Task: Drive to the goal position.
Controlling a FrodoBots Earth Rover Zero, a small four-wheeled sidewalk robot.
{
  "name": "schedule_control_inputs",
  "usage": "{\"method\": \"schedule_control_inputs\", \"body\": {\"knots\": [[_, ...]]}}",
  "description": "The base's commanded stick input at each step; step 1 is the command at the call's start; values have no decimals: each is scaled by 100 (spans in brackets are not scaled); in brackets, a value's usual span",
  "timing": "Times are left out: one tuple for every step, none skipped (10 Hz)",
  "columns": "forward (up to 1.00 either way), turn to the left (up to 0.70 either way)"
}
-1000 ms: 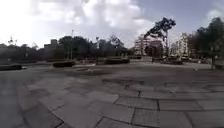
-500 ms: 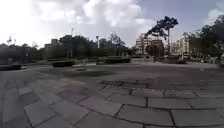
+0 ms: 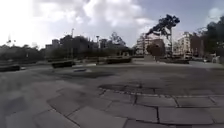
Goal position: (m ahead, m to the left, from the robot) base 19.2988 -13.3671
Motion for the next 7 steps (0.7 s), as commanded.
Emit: {"method": "schedule_control_inputs", "body": {"knots": [[70, -32], [70, -34], [70, -35], [70, -19], [70, -2], [70, 0], [70, 0]]}}
